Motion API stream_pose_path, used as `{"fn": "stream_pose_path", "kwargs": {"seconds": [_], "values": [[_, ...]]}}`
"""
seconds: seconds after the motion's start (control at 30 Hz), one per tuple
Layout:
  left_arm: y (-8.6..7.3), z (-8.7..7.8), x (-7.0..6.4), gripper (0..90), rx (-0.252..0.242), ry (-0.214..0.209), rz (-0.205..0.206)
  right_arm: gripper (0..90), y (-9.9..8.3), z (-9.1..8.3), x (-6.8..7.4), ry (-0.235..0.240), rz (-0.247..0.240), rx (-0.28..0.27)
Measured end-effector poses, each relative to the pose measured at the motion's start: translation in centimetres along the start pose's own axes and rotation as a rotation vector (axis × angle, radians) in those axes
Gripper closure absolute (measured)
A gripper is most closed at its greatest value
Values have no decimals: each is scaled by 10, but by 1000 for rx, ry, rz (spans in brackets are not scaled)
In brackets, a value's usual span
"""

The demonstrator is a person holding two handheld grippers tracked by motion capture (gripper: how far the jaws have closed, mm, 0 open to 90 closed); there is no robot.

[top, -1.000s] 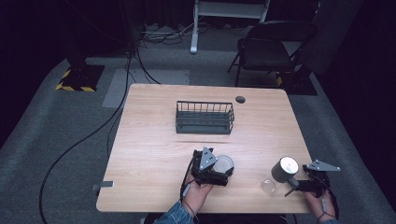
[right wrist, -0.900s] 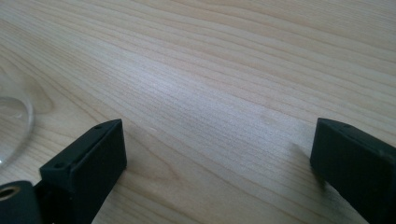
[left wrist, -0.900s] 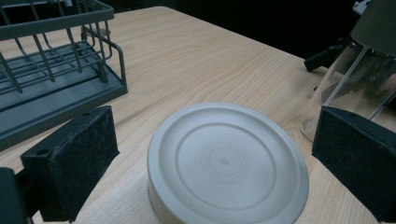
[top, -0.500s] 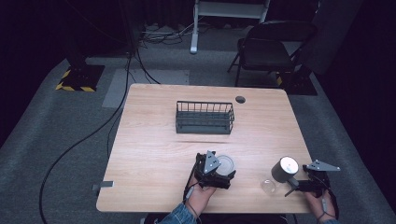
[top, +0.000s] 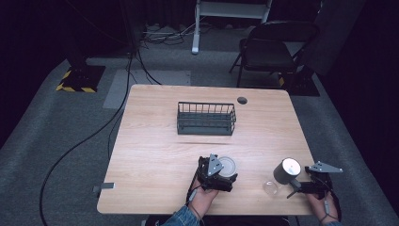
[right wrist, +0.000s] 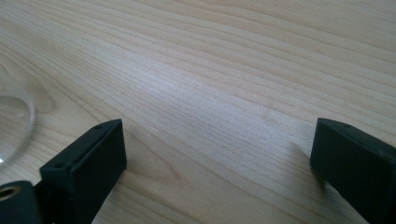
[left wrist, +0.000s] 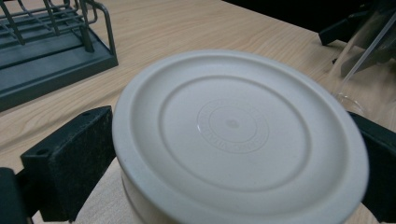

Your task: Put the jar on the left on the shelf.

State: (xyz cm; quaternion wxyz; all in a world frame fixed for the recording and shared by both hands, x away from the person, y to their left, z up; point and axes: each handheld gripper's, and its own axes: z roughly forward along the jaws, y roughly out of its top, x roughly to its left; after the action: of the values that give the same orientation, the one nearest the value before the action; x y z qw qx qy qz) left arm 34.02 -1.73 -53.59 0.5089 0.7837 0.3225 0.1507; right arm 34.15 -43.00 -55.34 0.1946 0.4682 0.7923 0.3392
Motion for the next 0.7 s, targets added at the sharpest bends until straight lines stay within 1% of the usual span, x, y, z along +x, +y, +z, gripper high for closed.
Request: {"fn": "stream_pose_path", "kwargs": {"seconds": [0.1,0.2,0.3,0.37,0.43,0.47,0.5,0.63,0.7], "values": [[-3,2,0,2,11,-1,2,36,0,0,0,0,0,0],[-5,4,-1,5,30,-8,16,36,0,0,0,0,0,0],[-6,5,-1,31,47,-7,29,36,0,0,0,0,0,0],[-6,5,-1,74,50,-7,19,36,0,0,0,0,0,0],[-6,5,-1,81,47,-7,20,36,0,0,0,0,0,0],[-6,5,-1,84,49,-5,25,36,0,0,0,0,0,0],[-6,5,-2,86,53,-6,38,36,0,0,0,0,0,0],[-5,5,-2,89,61,-11,45,37,0,0,0,0,0,0],[-4,5,-3,90,66,-9,58,36,0,0,0,0,0,0]]}}
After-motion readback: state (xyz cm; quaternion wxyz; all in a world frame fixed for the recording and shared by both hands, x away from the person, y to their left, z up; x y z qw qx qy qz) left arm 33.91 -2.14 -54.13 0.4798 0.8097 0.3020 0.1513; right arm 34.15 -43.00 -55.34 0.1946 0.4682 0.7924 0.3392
